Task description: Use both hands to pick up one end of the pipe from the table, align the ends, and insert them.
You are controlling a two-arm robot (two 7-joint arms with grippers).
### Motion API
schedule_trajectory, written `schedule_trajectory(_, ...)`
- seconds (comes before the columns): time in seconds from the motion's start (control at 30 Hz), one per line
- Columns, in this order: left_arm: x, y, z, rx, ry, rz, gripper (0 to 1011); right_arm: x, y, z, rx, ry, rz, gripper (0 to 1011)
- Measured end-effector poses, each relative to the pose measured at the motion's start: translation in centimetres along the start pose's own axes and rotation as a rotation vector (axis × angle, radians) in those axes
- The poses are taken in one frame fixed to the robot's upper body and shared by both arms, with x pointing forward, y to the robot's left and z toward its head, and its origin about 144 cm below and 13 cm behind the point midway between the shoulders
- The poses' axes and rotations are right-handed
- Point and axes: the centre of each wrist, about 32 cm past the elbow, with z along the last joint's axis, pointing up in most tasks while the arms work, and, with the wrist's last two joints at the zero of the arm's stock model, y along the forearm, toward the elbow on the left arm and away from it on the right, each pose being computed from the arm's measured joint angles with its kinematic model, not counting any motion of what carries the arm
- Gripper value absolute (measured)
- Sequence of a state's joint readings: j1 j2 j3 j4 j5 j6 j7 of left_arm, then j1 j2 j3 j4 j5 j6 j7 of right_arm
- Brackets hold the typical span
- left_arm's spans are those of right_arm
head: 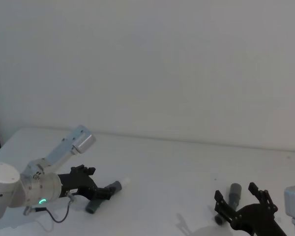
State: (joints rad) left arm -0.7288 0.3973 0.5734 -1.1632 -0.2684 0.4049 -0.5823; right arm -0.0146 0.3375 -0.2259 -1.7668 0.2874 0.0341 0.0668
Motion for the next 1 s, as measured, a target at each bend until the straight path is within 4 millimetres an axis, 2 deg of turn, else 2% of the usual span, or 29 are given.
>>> schedule_trajectory(0.47, 0.5, -1.0, 0.8, 0.053, -0.045, -0.020, 1002, 0.0, 0.0, 0.0, 0.000, 0.000, 0.000, 1001)
schedule_trajectory(1.0, 0.5, -2.3, 0.2, 0.068, -0.045, -0.027, 1002, 0.0, 0.0, 0.0, 0.000, 0.000, 0.000, 1001)
